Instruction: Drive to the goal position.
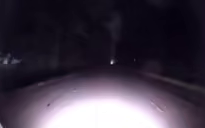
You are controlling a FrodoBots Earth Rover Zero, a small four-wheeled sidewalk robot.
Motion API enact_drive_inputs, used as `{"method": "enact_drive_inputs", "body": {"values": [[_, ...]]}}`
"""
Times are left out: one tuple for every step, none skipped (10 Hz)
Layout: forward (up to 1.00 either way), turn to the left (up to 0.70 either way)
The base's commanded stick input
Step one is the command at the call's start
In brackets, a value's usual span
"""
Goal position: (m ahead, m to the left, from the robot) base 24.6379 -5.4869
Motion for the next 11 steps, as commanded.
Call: {"method": "enact_drive_inputs", "body": {"values": [[1.00, 0.00], [1.00, 0.00], [1.00, 0.00], [1.00, 0.00], [1.00, -0.03], [1.00, -0.27], [1.00, -0.27], [1.00, -0.26], [1.00, -0.12], [1.00, 0.00], [1.00, 0.00]]}}
